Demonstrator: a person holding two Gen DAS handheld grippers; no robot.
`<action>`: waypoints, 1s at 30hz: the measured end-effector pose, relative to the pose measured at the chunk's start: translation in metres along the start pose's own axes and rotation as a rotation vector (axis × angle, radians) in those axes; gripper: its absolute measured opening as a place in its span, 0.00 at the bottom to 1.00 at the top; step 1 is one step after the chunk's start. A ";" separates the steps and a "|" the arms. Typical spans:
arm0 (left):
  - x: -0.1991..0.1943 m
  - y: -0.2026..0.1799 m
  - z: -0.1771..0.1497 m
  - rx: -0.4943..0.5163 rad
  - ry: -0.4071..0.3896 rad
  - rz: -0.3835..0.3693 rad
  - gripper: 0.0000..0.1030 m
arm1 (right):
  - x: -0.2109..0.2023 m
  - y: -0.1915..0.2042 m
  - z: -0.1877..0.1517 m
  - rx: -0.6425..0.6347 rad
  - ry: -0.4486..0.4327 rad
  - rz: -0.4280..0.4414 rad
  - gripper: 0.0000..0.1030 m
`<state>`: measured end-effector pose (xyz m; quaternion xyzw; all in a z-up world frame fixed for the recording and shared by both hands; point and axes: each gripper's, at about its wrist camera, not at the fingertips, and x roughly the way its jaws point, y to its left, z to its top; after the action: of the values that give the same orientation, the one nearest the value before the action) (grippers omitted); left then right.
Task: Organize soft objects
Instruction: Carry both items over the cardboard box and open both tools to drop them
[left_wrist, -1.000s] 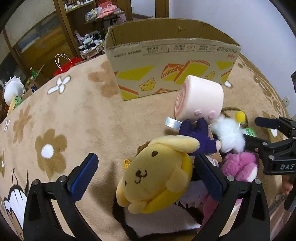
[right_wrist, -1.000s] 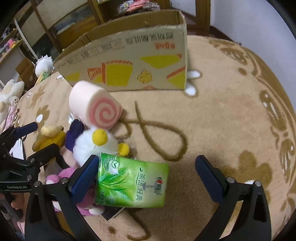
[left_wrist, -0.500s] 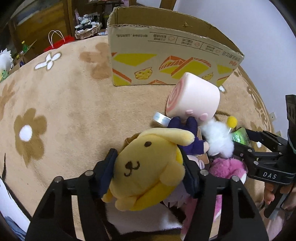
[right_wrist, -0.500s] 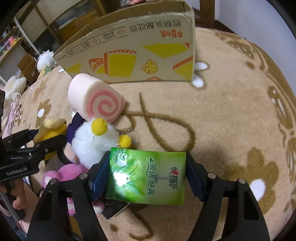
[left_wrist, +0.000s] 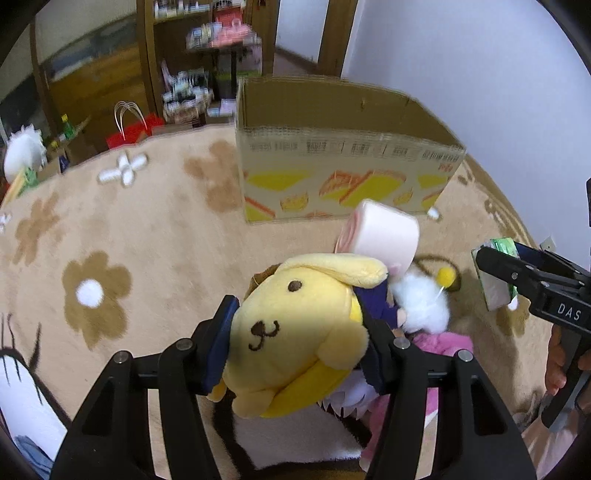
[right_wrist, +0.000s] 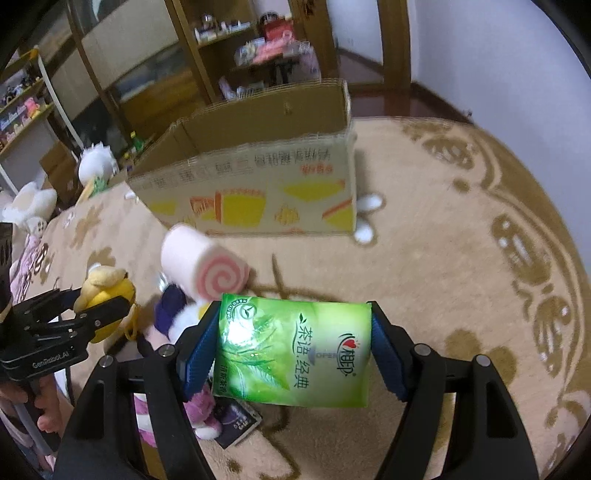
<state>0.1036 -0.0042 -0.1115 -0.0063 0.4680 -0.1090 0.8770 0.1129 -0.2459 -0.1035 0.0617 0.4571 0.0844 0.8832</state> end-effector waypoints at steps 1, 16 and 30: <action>-0.006 0.000 0.001 0.003 -0.024 0.005 0.57 | -0.003 0.001 0.000 -0.002 -0.015 -0.003 0.76; -0.079 -0.002 0.050 0.036 -0.328 0.093 0.58 | -0.059 0.011 0.031 -0.066 -0.229 -0.071 0.76; -0.069 -0.004 0.108 0.066 -0.391 0.118 0.58 | -0.059 0.006 0.082 -0.055 -0.353 -0.098 0.76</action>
<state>0.1544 -0.0038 0.0065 0.0289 0.2845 -0.0695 0.9557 0.1457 -0.2551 -0.0082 0.0293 0.2948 0.0416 0.9542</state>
